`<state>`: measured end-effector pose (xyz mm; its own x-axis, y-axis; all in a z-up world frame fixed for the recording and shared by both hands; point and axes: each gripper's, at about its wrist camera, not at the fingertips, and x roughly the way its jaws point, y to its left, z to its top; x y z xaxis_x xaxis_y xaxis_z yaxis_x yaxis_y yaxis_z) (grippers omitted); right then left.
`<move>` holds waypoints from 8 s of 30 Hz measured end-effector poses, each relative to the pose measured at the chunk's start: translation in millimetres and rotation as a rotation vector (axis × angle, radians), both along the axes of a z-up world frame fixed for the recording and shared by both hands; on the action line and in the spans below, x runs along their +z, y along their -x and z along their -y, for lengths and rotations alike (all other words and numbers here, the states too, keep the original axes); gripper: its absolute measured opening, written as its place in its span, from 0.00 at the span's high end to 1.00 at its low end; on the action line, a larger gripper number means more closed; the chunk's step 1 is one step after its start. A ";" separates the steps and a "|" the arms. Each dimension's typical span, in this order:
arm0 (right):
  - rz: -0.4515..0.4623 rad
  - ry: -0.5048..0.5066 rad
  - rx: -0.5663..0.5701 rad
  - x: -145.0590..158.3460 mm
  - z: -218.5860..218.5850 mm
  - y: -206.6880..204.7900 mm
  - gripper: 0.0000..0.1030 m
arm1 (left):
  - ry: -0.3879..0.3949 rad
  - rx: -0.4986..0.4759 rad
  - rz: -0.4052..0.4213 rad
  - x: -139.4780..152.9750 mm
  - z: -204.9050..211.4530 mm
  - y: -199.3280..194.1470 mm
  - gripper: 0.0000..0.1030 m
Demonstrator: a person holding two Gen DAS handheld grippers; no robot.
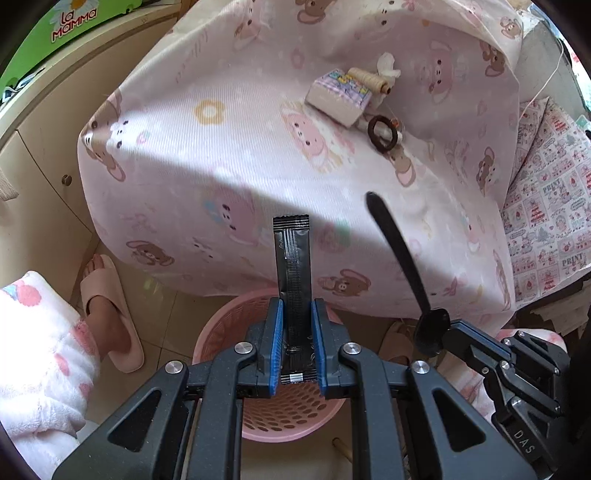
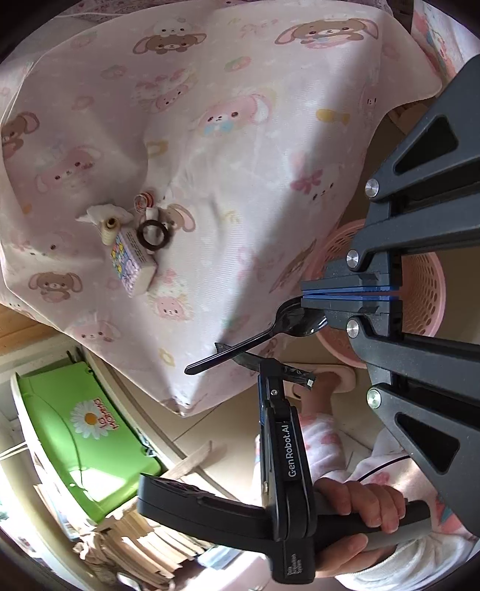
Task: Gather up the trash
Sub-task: 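Carry the packet and spoon in both grippers down over the wastebasket, then open both grippers to drop the packet and spoon into the basket, then raise both open grippers back toward the items on the seat, then grasp the black hair tie with the right gripper while the left gripper grasps the tissue pack, then carry the tissue pack and hair tie in both grippers down over the wastebasket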
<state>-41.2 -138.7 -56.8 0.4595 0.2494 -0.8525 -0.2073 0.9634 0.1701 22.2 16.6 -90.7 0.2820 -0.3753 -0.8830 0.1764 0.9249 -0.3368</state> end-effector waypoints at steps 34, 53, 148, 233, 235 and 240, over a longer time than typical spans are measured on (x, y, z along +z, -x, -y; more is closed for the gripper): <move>-0.323 0.241 -0.014 -102.1 -12.8 -8.9 0.98 | -0.176 -0.007 -0.232 -67.2 17.5 8.5 0.77; -0.199 0.189 -0.064 -61.2 -1.1 -5.5 0.36 | -0.293 0.012 -0.113 -51.7 14.6 6.1 0.34; 0.108 -0.046 -0.161 -25.5 38.6 -162.3 0.96 | -0.302 0.238 0.504 85.6 -10.9 -72.2 0.04; 0.182 0.033 -0.283 23.2 111.6 -117.9 0.96 | -0.369 -0.111 0.411 16.0 73.8 -119.7 0.52; 0.182 0.033 -0.284 23.3 112.3 -117.9 0.96 | -0.327 -0.118 0.400 19.5 72.0 -118.6 0.52; 0.183 0.033 -0.288 24.0 114.2 -118.1 0.96 | -0.288 -0.113 0.414 32.4 70.2 -114.0 0.52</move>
<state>77.0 -252.9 -32.8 0.6532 0.0611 -0.7547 0.0498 0.9911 0.1233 136.2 -53.6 -58.3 0.6014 -0.1814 -0.7781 0.3448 0.9375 0.0479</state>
